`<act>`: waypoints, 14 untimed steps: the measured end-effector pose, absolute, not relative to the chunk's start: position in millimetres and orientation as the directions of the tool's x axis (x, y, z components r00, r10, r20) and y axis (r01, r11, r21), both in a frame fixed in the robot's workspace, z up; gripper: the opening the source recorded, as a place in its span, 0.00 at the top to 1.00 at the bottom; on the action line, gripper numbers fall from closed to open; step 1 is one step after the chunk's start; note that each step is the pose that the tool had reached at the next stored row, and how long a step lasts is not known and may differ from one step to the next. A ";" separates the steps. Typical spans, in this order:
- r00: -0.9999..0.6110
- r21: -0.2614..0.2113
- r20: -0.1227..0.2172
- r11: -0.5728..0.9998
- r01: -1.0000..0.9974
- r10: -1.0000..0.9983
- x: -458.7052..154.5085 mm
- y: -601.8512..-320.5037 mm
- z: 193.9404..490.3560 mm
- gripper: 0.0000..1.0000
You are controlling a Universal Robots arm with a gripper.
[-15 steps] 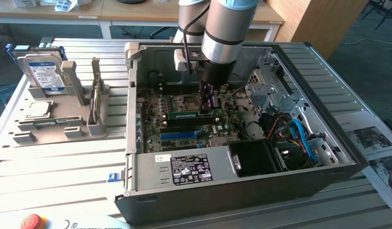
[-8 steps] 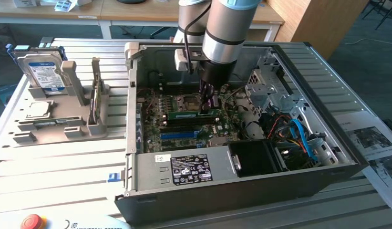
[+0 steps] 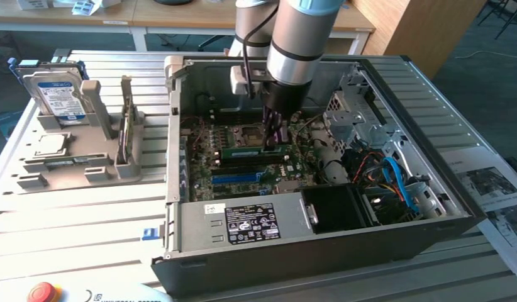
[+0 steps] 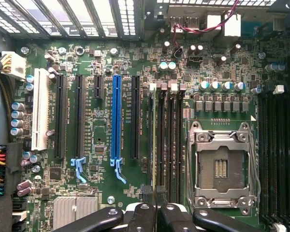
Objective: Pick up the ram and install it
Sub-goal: 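Insert the ram into the slot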
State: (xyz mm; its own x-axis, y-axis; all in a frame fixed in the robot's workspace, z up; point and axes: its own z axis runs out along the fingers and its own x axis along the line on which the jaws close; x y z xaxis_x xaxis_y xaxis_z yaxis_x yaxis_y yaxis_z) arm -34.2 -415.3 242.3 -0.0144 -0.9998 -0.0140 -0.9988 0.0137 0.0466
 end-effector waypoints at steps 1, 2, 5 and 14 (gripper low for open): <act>-0.015 0.047 -0.014 0.014 -0.999 -1.000 -34.2 -415.3 241.4 0.88; -0.015 0.047 -0.014 0.015 -0.999 -1.000 -34.1 -415.3 240.4 0.88; -0.017 0.047 -0.014 0.016 -0.999 -1.000 -34.1 -415.3 237.9 0.88; -0.017 0.047 -0.014 0.016 -0.999 -1.000 -34.1 -415.3 234.7 0.88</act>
State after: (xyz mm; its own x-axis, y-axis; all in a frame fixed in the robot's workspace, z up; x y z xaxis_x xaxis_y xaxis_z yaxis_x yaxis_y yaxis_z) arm -34.1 -415.3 234.7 -0.0169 -0.9998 -0.0139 -0.9988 0.0162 0.0466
